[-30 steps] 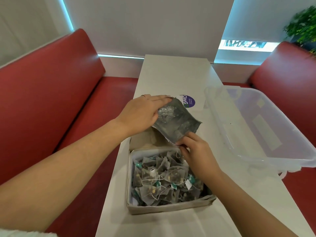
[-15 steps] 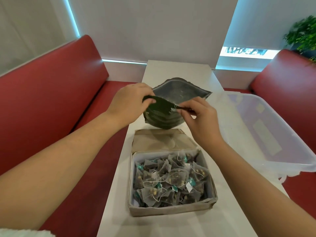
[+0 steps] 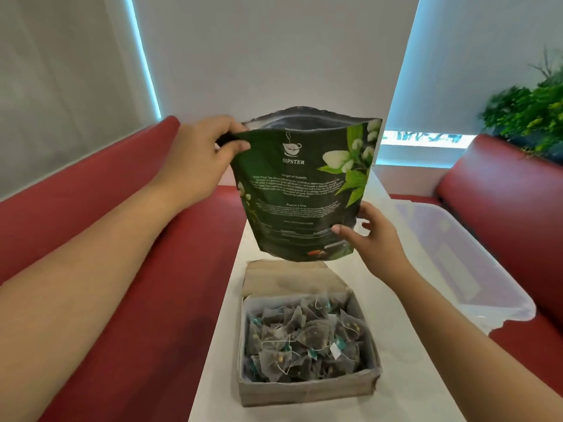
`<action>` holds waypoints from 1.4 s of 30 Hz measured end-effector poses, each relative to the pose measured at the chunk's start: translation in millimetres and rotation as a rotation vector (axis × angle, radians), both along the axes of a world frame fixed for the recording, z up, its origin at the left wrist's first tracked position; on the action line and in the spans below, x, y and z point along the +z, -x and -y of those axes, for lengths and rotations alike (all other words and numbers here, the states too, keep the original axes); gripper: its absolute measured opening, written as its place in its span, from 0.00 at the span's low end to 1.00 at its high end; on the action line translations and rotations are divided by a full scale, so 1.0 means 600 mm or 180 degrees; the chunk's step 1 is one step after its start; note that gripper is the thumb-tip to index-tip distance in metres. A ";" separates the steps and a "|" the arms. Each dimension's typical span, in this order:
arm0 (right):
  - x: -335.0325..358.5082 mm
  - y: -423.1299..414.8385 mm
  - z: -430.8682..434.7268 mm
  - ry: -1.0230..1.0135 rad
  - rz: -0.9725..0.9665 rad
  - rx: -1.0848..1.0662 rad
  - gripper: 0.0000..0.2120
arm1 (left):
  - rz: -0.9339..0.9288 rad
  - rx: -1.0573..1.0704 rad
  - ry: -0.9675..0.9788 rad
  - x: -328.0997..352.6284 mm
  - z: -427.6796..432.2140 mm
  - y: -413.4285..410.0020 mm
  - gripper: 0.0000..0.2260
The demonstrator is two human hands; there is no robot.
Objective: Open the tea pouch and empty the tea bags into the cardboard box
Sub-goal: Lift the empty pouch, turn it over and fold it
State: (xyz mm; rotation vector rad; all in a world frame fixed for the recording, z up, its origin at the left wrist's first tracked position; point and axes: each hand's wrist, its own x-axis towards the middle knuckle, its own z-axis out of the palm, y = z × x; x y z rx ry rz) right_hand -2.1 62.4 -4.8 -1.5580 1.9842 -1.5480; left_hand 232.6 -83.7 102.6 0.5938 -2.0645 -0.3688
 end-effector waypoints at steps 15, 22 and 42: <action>0.016 -0.051 -0.070 0.0569 0.1227 -0.0009 0.04 | -0.0450 -0.0687 -0.3023 -0.198 -0.133 -0.011 0.09; -0.023 -0.076 -0.106 0.0411 0.0725 -0.0649 0.12 | -0.0873 0.0213 -0.1833 -0.238 -0.164 0.005 0.10; 0.006 0.006 -0.199 0.0140 0.0261 -0.0555 0.13 | -0.1188 0.0205 -0.2296 -0.190 -0.180 0.072 0.14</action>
